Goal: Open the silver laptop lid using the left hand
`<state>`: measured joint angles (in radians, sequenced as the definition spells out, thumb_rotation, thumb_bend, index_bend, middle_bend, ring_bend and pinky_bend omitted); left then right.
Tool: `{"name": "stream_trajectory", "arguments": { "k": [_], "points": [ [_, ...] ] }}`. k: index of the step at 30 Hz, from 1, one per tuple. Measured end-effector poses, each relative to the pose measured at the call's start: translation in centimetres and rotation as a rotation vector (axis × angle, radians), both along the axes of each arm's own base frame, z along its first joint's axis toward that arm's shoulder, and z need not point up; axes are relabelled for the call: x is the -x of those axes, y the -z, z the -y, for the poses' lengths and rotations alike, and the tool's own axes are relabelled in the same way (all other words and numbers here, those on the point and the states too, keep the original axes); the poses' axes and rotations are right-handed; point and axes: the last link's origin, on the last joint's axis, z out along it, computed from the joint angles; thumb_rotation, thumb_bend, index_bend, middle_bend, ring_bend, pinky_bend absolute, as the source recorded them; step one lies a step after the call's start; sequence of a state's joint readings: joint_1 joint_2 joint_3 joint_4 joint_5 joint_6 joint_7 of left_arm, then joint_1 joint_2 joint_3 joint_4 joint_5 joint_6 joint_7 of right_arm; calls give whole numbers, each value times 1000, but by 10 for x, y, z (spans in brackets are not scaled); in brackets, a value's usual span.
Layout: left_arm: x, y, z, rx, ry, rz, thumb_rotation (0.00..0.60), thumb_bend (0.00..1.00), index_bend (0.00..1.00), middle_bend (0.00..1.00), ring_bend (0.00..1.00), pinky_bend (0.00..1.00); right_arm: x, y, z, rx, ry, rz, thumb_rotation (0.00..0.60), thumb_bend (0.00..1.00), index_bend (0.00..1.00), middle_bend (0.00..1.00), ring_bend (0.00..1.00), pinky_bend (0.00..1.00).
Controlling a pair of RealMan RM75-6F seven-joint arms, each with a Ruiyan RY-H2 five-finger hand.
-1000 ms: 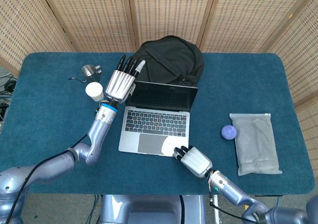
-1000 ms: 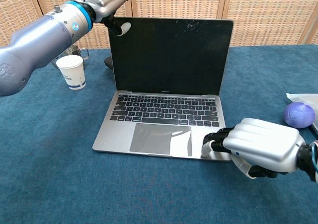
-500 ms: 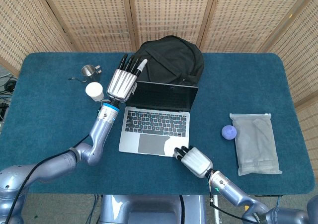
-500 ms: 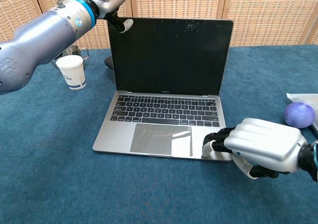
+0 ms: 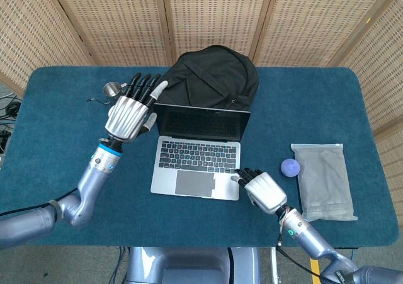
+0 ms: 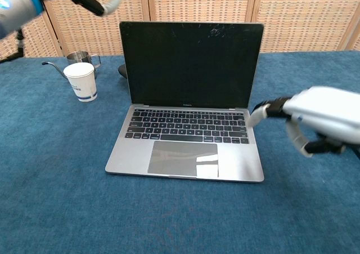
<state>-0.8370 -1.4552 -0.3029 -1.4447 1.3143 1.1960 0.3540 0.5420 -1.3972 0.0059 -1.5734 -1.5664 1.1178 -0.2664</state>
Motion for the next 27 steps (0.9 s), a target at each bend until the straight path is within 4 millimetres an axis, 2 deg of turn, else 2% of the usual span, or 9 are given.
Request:
{"name": "stream_trajectory", "arguments": {
  "k": [4,7,10,12,14,16,19,22,27],
  "points": [
    [27,-33,17,-18,-42,32,600,315,0,0,0,0,13,-34,10,100,42,55,600,941,209,186,203,416],
    [55,-57,33,-32,-109,50,600,219,0,0,0,0,30,-57,16,184,87,93,600,786,190,169,171,401],
    [90,-80,55,-38,-200,77,600,89,0,0,0,0,52,-77,20,241,156,142,600,441,135,114,99,301],
    [115,-90,72,-44,-273,97,600,22,0,0,0,0,71,-91,18,286,224,197,600,147,68,40,24,191],
    [145,-97,96,-41,-368,141,600,4,0,0,0,0,92,-106,11,334,299,262,600,18,21,4,0,117],
    [172,-102,125,-32,-447,186,600,0,0,0,0,0,108,-118,0,374,351,312,600,0,2,0,0,69],
    [200,-103,163,-18,-536,219,600,0,0,0,0,0,125,-136,-24,431,403,366,600,0,0,0,0,21],
    [215,-100,188,-2,-577,202,600,0,0,0,0,0,125,-140,-37,436,418,388,600,0,0,0,0,0],
    [223,-93,211,17,-595,202,600,0,0,0,0,0,118,-146,-68,451,416,430,600,0,0,0,0,0]
  ]
}}
